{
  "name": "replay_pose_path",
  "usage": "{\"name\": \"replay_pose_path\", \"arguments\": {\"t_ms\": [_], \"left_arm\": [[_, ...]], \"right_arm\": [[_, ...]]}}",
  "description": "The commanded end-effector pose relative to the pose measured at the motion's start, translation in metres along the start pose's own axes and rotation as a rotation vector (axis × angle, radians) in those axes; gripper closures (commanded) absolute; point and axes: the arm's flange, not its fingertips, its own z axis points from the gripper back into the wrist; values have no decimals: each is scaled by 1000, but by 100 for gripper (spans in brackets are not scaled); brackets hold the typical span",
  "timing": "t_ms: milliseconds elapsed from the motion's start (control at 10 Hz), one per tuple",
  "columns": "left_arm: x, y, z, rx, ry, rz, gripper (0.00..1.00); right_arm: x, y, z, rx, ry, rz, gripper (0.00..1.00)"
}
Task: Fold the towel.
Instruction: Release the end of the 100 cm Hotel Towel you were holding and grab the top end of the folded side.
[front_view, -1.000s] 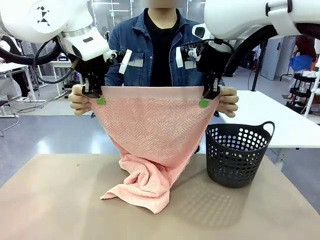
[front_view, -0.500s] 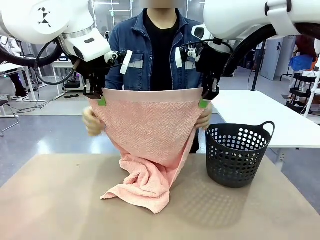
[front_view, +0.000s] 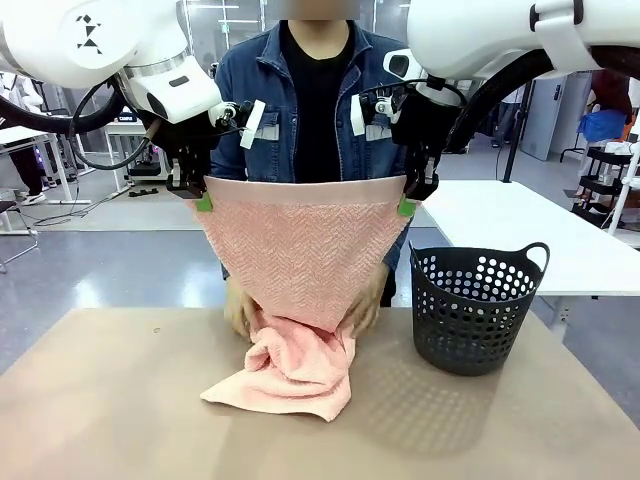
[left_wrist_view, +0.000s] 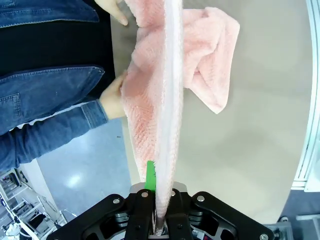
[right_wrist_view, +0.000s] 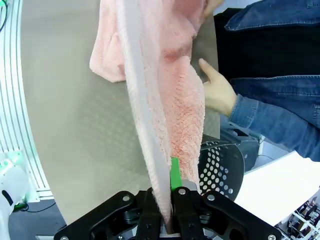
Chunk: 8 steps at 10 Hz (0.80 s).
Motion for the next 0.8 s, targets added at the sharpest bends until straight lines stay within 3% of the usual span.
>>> {"name": "replay_pose_path", "arguments": {"t_ms": [0, 700], "left_arm": [[-2, 1, 3, 8, 6, -15, 100], [-2, 1, 3, 8, 6, -15, 100]], "right_arm": [[-1, -1, 2, -11, 8, 6, 100], [-1, -1, 2, -11, 8, 6, 100]]}}
